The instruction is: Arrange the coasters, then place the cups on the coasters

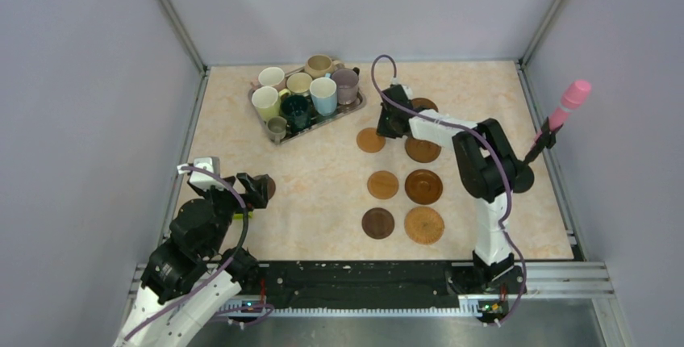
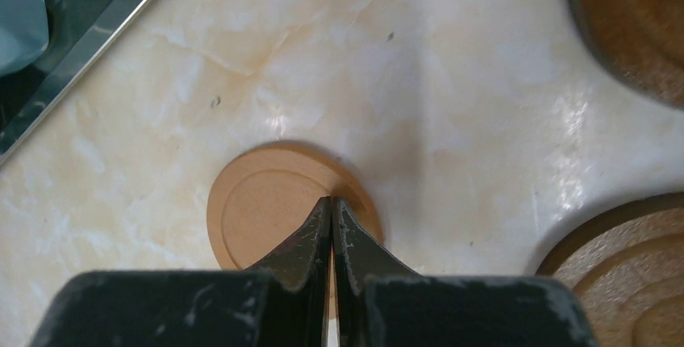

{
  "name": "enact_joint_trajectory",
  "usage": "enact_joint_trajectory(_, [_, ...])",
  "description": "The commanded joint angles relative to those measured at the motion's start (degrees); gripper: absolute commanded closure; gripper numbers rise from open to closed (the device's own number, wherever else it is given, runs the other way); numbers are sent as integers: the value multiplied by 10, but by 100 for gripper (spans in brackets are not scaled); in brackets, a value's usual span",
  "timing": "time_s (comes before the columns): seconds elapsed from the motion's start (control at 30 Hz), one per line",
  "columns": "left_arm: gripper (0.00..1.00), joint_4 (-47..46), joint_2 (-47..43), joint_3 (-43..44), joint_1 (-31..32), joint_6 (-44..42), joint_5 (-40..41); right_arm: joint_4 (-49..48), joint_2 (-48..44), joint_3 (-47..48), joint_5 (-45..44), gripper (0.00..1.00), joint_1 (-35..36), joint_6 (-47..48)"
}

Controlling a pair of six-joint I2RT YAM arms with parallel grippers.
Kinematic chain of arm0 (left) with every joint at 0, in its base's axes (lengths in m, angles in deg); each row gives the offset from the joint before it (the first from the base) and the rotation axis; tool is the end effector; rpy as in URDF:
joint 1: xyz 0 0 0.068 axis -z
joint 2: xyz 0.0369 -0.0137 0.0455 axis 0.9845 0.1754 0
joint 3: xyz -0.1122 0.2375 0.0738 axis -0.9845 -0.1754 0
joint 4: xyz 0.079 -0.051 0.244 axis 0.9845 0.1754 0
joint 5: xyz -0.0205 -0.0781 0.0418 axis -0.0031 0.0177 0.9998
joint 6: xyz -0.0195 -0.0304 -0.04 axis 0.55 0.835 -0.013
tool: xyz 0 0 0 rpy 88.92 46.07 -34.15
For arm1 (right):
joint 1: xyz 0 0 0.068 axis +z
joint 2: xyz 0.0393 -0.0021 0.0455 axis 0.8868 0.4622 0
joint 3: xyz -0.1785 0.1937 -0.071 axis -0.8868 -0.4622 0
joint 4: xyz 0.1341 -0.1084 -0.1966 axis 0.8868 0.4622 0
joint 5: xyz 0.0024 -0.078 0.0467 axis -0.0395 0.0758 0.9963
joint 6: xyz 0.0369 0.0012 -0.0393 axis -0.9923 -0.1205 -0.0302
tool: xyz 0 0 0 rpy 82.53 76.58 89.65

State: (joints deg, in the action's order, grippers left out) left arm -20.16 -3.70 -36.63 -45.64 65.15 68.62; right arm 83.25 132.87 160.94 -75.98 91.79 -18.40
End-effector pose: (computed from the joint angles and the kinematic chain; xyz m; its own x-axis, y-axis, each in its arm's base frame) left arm 0.0521 -0.0172 0.3191 -0.2179 -0.2607 -0.9405 0.0907 0.9541 -0.2855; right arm 0.3882 0.2133 0.1650 -0.7902 0.2306 -0.5678 0.0571 0.9502 0.3064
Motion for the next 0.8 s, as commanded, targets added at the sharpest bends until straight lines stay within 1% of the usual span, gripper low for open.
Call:
enact_joint_trajectory(0.0, [7,-17,7,2,-1,0,8,38,40,31,-42,100,-29,31])
enact_joint_trajectory(0.4, [7,-14,14,3,-1,0,12,68,130,144,-47,100,-64,50])
enact_joint_trajectory(0.53, [7,-12,15,4,-1,3,16,78,153,178,-71,100,-67,59])
enact_joint_trajectory(0.77, [7,-12,20,4,-2,2,17,96,189,235,-69,100,-76,61])
